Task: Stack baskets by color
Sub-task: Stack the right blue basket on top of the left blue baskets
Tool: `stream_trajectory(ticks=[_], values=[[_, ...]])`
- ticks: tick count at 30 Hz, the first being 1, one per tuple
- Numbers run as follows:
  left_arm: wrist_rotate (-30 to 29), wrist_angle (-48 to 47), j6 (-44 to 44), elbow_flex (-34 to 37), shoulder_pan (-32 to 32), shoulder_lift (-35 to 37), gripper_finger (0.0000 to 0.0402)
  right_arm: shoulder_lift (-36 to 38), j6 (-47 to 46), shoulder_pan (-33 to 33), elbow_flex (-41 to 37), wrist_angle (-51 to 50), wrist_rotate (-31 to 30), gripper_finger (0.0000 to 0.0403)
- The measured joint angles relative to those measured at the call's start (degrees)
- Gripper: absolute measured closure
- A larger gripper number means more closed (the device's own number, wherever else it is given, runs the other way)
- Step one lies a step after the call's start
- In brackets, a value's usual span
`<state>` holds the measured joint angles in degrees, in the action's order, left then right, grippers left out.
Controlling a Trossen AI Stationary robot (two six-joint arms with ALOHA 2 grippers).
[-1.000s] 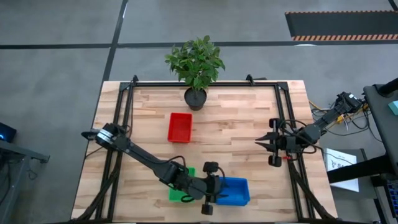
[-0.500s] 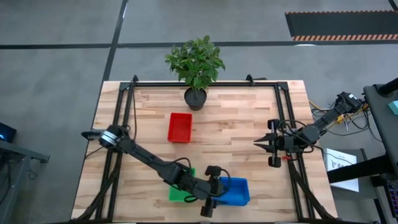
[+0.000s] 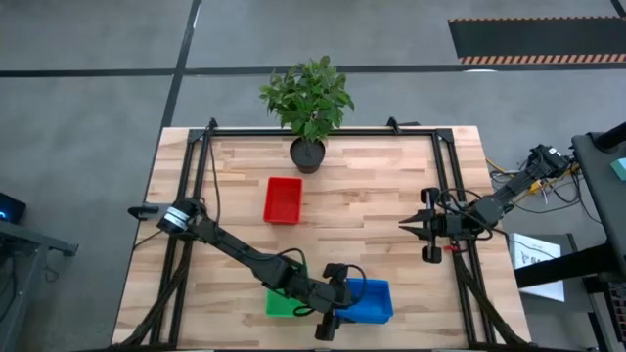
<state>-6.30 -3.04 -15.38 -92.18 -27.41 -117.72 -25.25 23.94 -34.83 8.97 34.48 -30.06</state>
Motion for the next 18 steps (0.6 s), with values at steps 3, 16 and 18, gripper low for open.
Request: stream_trajectory(ticks=[3, 16, 18], values=[[4.83, 1.34, -3.03, 0.00, 0.68, -1.69, 0.0187, -0.04, 0.09, 0.00, 0.00, -0.20, -0.05, 0.0371], [8.89, 2.02, -6.35, 0.09, 2.22, -2.98, 0.0273, 0.01, 0.46, 0.00, 0.00, -1.16, -0.14, 0.0371], [8.89, 2.13, -6.31, 0.09, 2.35, -2.98, 0.0299, 0.00, 0.55, 0.00, 0.00, -1.16, -0.14, 0.0371]])
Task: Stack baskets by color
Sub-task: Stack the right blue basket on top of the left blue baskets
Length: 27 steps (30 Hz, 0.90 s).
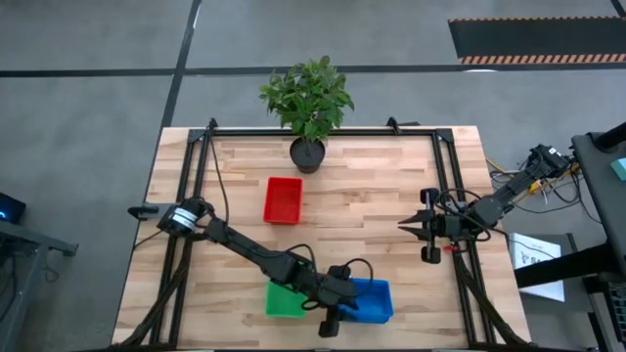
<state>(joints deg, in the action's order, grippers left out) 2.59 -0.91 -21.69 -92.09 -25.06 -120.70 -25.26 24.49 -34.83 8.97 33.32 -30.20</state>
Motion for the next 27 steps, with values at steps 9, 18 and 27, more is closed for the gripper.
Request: stream_trajectory(ticks=[9, 18, 27], values=[[0.04, -0.03, 1.16, 0.08, -0.02, 0.20, 0.0394, 0.01, 0.17, -0.01, 0.00, 0.00, -0.01, 0.0371], [-5.17, -0.17, 10.08, -1.09, -0.54, 0.70, 0.0395, 0.01, 0.11, 0.00, 0.00, -0.07, -0.02, 0.0371], [-14.10, 0.10, 22.42, -1.94, -1.91, 1.08, 0.0400, 0.00, -0.53, 0.00, 0.00, -1.01, 0.00, 0.0371]])
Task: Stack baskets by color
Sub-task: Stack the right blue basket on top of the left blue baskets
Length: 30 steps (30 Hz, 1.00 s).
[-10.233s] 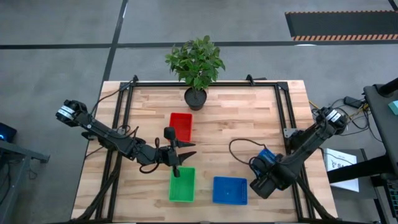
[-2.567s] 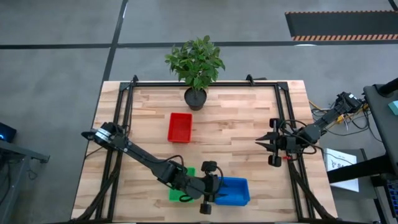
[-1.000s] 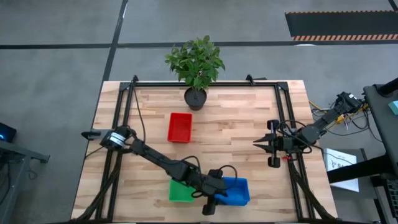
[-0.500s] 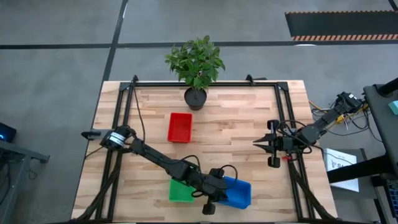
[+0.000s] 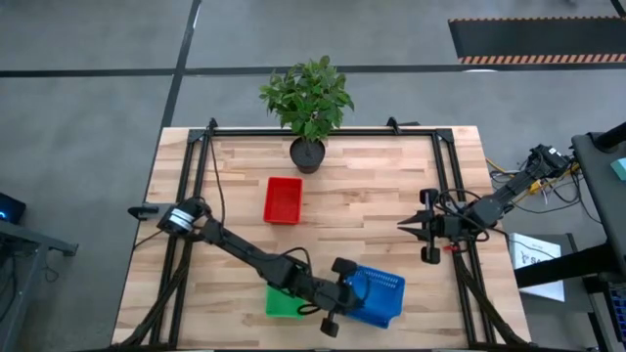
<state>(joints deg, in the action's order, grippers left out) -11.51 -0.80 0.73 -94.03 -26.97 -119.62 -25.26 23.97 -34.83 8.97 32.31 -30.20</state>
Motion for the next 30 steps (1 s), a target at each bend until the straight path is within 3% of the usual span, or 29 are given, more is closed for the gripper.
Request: stream_trajectory(ticks=[13, 24, 30], values=[[-1.63, -0.21, 11.21, 0.89, -1.39, 0.62, 0.0401, -0.02, -0.39, 0.00, 0.00, -0.74, 0.00, 0.0371], [-10.52, 0.45, 29.81, 1.67, -3.88, 0.62, 0.0401, -0.02, -0.32, -0.02, 0.00, -0.74, 0.00, 0.0371], [-11.21, 0.38, 27.59, 1.94, -5.17, 0.60, 0.0401, -0.02, -0.37, 0.00, 0.00, -0.76, 0.00, 0.0371]])
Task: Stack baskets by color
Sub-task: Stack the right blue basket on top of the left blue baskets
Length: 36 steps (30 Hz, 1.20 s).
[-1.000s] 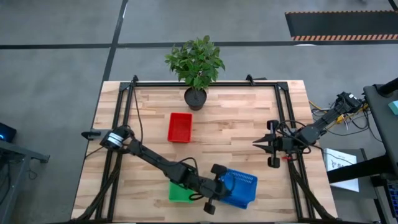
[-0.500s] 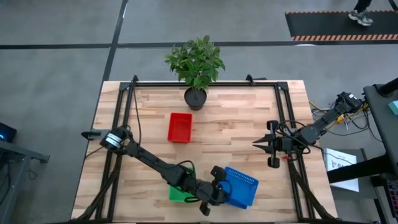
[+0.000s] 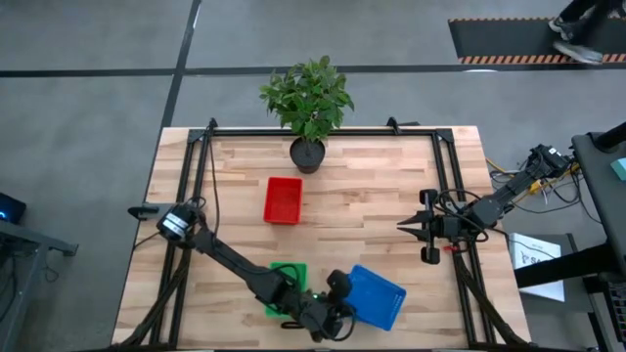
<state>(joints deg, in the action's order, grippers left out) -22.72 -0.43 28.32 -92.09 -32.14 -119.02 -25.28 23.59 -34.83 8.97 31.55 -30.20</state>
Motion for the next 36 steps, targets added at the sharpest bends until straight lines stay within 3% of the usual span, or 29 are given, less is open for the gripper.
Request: stream_trajectory(ticks=[8, 30, 36], values=[[-0.26, -0.08, -11.28, 0.11, -0.43, -0.02, 0.0401, 0.00, -0.33, -0.01, 0.00, 0.00, 0.00, 0.0371], [-2.73, 3.58, -16.04, 0.45, -0.39, -2.78, 0.0401, 0.02, -0.13, -0.02, -0.02, -1.27, -0.11, 0.0371], [-1.74, 4.67, -16.11, 1.52, -0.39, -2.78, 0.0378, 0.02, 0.47, -0.02, -0.02, -1.22, -1.16, 0.0371]])
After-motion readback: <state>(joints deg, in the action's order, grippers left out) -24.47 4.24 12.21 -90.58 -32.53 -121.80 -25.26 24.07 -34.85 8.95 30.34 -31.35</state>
